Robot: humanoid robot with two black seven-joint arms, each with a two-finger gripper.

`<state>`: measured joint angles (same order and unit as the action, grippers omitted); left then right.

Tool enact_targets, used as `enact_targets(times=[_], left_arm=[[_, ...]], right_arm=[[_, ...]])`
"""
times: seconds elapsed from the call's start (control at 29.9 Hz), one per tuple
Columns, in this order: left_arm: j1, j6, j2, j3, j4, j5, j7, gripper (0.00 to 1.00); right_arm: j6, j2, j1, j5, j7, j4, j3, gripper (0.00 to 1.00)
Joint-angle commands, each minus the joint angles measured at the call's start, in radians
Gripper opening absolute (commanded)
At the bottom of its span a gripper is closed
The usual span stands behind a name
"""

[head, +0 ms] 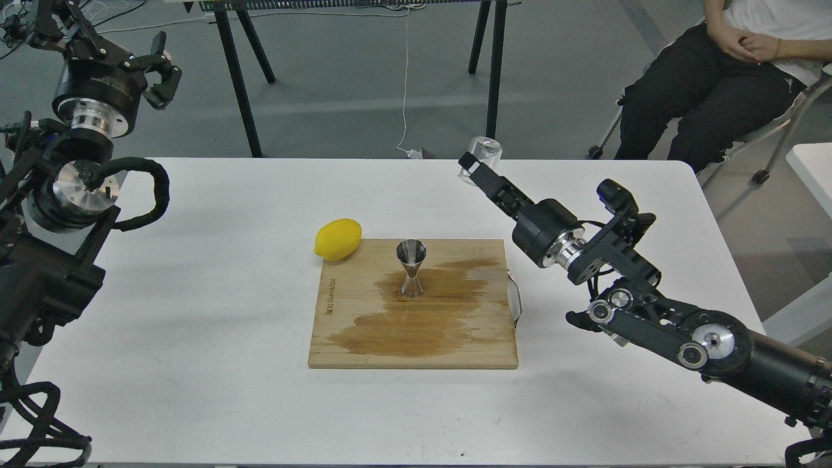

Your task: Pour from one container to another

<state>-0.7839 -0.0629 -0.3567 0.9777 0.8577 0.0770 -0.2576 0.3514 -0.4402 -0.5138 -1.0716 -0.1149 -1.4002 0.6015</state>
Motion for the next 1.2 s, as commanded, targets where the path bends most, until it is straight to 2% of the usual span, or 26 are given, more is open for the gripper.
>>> enact_targets(times=[0.0, 0.2, 0.27, 0.43, 0.5, 0.6, 0.7, 0.8, 1.07, 1.17], left_arm=[[0.000, 0.002, 0.004, -0.005, 0.000, 0.001, 0.003, 1.00], [0.011, -0.003, -0.001, -0.008, -0.005, 0.000, 0.006, 1.00], [0.011, -0.002, -0.001, -0.005, -0.005, -0.003, 0.008, 1.00], [0.012, -0.014, 0.004, -0.002, -0.011, -0.008, 0.015, 1.00], [0.012, -0.040, 0.005, -0.008, -0.009, -0.006, 0.014, 1.00], [0.014, -0.124, 0.005, -0.013, -0.009, -0.005, 0.012, 1.00], [0.014, -0.140, 0.005, -0.011, -0.011, -0.005, 0.015, 1.00], [0.014, -0.140, 0.005, -0.011, -0.011, -0.005, 0.015, 1.00], [0.014, -0.140, 0.005, -0.016, -0.014, -0.005, 0.015, 1.00], [0.014, -0.140, 0.005, -0.016, -0.014, -0.005, 0.015, 1.00]], right_arm=[[-0.009, -0.064, 0.090, 0.250, 0.020, -0.092, 0.148, 0.36], [-0.011, -0.097, 0.233, 0.565, 0.026, -0.121, 0.369, 0.36], [-0.014, -0.097, 0.288, 0.665, 0.047, -0.118, 0.432, 0.36], [-0.041, -0.091, 0.382, 0.878, 0.060, -0.102, 0.515, 0.37], [-0.052, -0.083, 0.416, 1.005, 0.060, -0.091, 0.543, 0.37], [-0.061, -0.077, 0.437, 1.218, 0.060, -0.045, 0.563, 0.37], [-0.165, -0.061, 0.459, 1.431, 0.061, 0.036, 0.567, 0.37], [-0.281, -0.055, 0.485, 1.553, 0.066, 0.113, 0.564, 0.37], [-0.512, 0.084, 0.511, 1.599, 0.135, 0.302, 0.567, 0.38], [-0.554, 0.113, 0.511, 1.599, 0.144, 0.334, 0.569, 0.40]])
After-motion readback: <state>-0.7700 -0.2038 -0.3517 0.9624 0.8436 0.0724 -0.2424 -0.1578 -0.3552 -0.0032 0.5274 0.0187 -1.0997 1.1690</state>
